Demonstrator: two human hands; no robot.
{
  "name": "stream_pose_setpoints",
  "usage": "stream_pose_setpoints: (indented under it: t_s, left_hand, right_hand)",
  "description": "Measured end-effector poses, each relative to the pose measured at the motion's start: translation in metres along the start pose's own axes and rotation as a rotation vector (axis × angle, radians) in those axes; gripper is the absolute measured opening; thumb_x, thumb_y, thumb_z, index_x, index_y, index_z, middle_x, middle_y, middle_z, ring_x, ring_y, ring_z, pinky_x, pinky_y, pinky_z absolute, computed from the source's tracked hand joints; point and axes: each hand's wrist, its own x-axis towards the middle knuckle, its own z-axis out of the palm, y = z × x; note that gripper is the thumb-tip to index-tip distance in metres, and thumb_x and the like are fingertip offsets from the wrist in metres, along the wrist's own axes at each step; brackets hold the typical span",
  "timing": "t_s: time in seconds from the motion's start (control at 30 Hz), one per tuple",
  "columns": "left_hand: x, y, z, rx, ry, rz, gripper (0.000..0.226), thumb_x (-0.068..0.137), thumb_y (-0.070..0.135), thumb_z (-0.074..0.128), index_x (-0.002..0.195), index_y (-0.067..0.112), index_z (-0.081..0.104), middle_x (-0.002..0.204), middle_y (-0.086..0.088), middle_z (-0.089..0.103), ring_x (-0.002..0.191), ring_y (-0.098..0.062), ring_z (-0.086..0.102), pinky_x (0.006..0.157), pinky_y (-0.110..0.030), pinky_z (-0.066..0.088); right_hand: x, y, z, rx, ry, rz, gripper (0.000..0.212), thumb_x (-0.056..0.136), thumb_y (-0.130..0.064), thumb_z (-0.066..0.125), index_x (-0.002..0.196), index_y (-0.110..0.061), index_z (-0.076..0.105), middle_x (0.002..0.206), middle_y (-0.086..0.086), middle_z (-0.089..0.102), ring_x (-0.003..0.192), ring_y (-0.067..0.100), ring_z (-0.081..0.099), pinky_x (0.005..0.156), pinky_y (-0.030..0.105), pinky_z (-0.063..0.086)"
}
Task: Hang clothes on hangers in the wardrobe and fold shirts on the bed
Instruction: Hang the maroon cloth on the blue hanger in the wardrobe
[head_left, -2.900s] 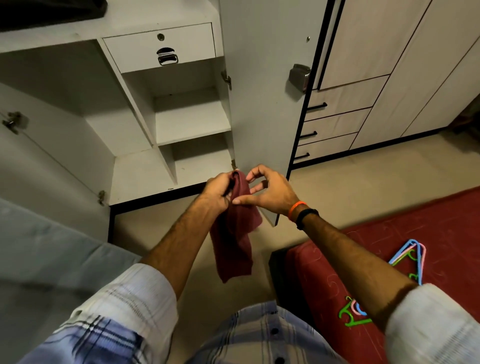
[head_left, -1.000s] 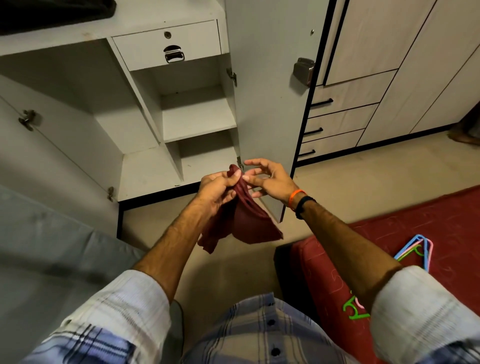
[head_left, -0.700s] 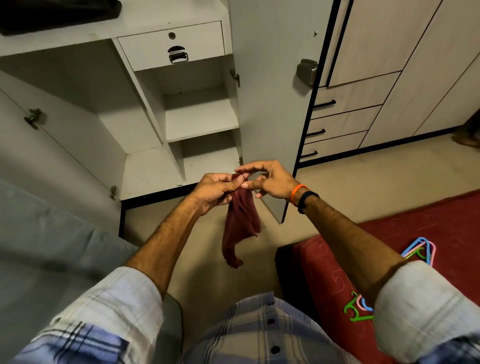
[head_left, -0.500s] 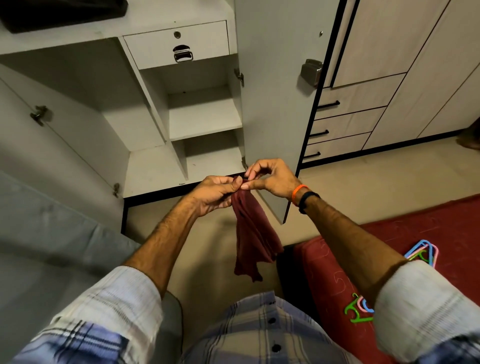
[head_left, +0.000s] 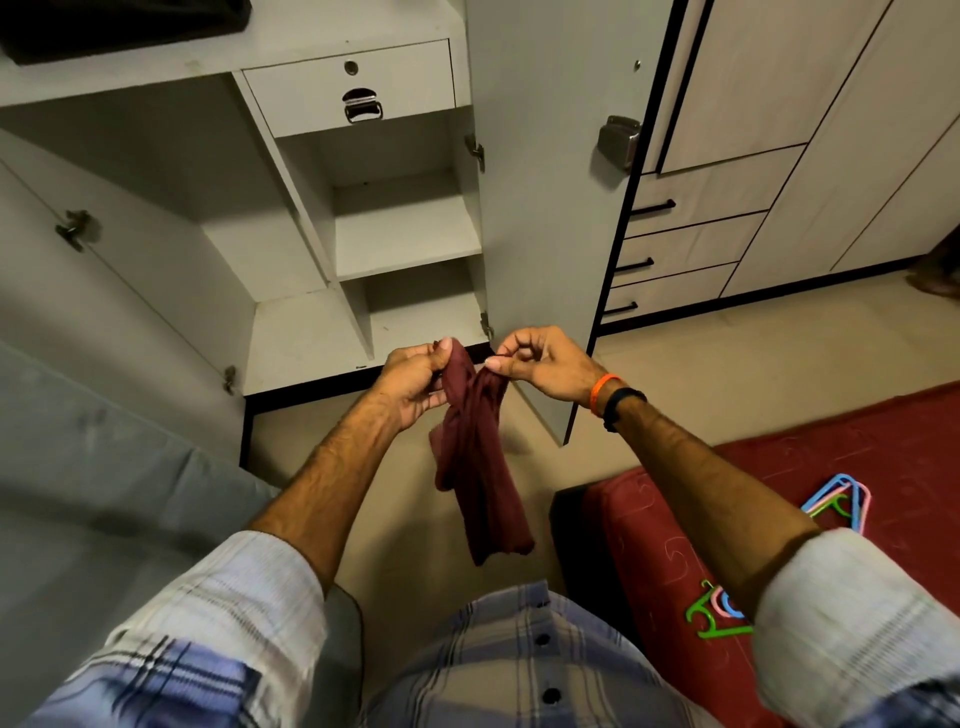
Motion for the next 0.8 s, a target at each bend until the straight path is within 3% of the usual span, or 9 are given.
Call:
stream_pose_setpoints:
  t_s: [0.1, 0.2, 0.27, 0.37, 0.5, 0.63, 0.73, 0.8]
  left_hand:
    - [0.005, 0.006, 0.004, -0.062, 0.114, 0.047, 0.012, 0.099, 0.021, 0.059, 0.102, 0.014, 0.067, 0.085, -0.002, 0.069, 0.075, -0.016, 0.065, 0.073, -0.034, 0.057]
    - [0.008, 0.010, 0.006, -0.034, 0.165, 0.123, 0.012, 0.096, 0.022, 0.063, 0.090, 0.014, 0.069, 0.084, -0.005, 0.071, 0.077, -0.020, 0.066, 0.080, -0.037, 0.057]
    - [0.007, 0.010, 0.006, 0.063, 0.143, 0.181, 0.013, 0.095, 0.022, 0.065, 0.085, 0.014, 0.070, 0.083, -0.006, 0.071, 0.075, -0.019, 0.066, 0.078, -0.035, 0.057]
    - [0.002, 0.009, 0.004, 0.237, 0.052, 0.283, 0.013, 0.093, 0.018, 0.068, 0.091, 0.006, 0.073, 0.081, -0.004, 0.071, 0.071, -0.013, 0.064, 0.065, -0.025, 0.056]
    - [-0.001, 0.015, 0.000, 0.420, -0.065, 0.362, 0.013, 0.089, 0.013, 0.071, 0.098, 0.004, 0.074, 0.086, -0.003, 0.073, 0.075, -0.008, 0.066, 0.067, -0.019, 0.055]
    - [-0.003, 0.019, 0.001, 0.559, -0.141, 0.438, 0.013, 0.092, 0.007, 0.066, 0.102, 0.005, 0.074, 0.086, 0.002, 0.071, 0.074, 0.003, 0.064, 0.070, -0.010, 0.050]
    - [-0.003, 0.020, 0.000, 0.630, -0.169, 0.470, 0.015, 0.094, 0.004, 0.063, 0.103, 0.002, 0.074, 0.086, 0.002, 0.070, 0.070, 0.009, 0.061, 0.067, -0.006, 0.046]
    - [-0.002, 0.019, 0.000, 0.667, -0.189, 0.482, 0.015, 0.095, 0.004, 0.061, 0.102, 0.000, 0.073, 0.085, 0.000, 0.069, 0.070, 0.005, 0.059, 0.066, -0.007, 0.046]
  right_hand:
    - [-0.003, -0.006, 0.003, -0.008, -0.070, 0.033, 0.008, 0.085, -0.016, 0.074, 0.087, -0.010, 0.069, 0.050, -0.014, 0.059, 0.057, 0.000, 0.059, 0.066, 0.018, 0.051]
    - [-0.005, -0.015, 0.004, 0.025, -0.117, 0.035, 0.009, 0.082, -0.010, 0.076, 0.091, -0.010, 0.073, 0.065, -0.008, 0.071, 0.068, 0.006, 0.068, 0.071, 0.021, 0.056]
    - [-0.004, -0.019, 0.003, 0.036, -0.128, 0.029, 0.013, 0.082, -0.005, 0.076, 0.094, -0.011, 0.074, 0.075, -0.002, 0.074, 0.073, 0.008, 0.070, 0.072, 0.022, 0.057]
    - [0.000, -0.021, 0.003, -0.003, -0.079, 0.028, 0.017, 0.081, -0.003, 0.076, 0.096, -0.012, 0.075, 0.085, 0.002, 0.075, 0.079, 0.012, 0.071, 0.076, 0.025, 0.058]
    - [0.006, -0.020, 0.010, -0.107, 0.110, 0.025, 0.016, 0.075, -0.014, 0.084, 0.089, -0.017, 0.077, 0.083, 0.006, 0.075, 0.081, 0.023, 0.070, 0.084, 0.045, 0.059]
    - [0.003, -0.022, 0.017, -0.130, 0.188, -0.029, 0.018, 0.072, -0.017, 0.087, 0.080, -0.029, 0.076, 0.081, -0.008, 0.074, 0.082, 0.007, 0.069, 0.086, 0.034, 0.058]
    - [0.001, -0.024, 0.021, -0.197, 0.287, -0.060, 0.020, 0.068, -0.020, 0.089, 0.080, -0.030, 0.076, 0.100, -0.008, 0.067, 0.096, 0.002, 0.061, 0.087, 0.015, 0.048]
    - [0.001, -0.025, 0.021, -0.189, 0.270, -0.042, 0.019, 0.067, -0.018, 0.089, 0.081, -0.024, 0.078, 0.105, -0.005, 0.067, 0.101, 0.006, 0.062, 0.091, 0.018, 0.048]
